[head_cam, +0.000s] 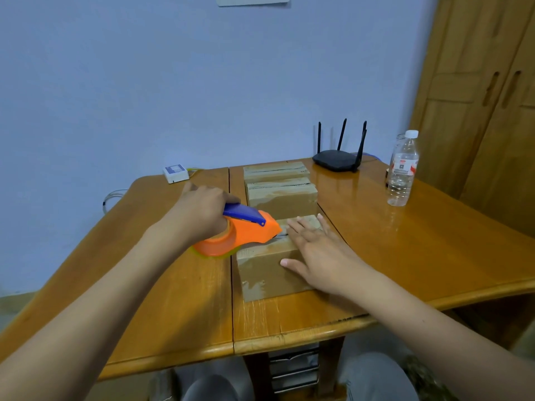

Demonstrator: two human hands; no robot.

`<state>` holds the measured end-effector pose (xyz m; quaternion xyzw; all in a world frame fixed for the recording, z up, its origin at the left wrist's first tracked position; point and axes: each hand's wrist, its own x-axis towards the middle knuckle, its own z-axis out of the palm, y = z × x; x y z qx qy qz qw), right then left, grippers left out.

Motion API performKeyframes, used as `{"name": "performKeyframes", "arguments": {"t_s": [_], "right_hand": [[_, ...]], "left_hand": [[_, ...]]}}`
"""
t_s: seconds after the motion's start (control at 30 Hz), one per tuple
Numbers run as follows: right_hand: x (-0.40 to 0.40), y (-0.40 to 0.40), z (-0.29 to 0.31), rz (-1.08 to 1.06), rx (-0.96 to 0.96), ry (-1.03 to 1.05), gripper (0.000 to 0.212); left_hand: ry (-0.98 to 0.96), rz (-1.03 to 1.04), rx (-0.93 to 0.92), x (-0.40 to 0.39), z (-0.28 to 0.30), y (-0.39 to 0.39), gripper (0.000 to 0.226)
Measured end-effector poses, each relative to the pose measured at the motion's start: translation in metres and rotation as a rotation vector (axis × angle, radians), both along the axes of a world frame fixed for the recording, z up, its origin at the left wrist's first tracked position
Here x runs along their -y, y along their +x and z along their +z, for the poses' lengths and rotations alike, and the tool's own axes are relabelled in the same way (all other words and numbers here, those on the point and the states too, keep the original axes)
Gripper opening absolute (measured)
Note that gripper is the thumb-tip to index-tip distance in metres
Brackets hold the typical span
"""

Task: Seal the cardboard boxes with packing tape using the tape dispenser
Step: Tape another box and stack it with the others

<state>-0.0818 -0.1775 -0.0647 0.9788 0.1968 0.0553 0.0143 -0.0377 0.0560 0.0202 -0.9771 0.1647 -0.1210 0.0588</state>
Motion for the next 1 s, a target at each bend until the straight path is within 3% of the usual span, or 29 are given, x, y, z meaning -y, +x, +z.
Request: {"name": "performKeyframes", "arguments": {"t_s": [1.0], "right_hand": [[-0.009,0.005,-0.003,0.021,0.011,0.044,0.079]], "left_hand": [[0.032,-0.013,0.044,0.009,-0.003,-0.006,0.055]]}}
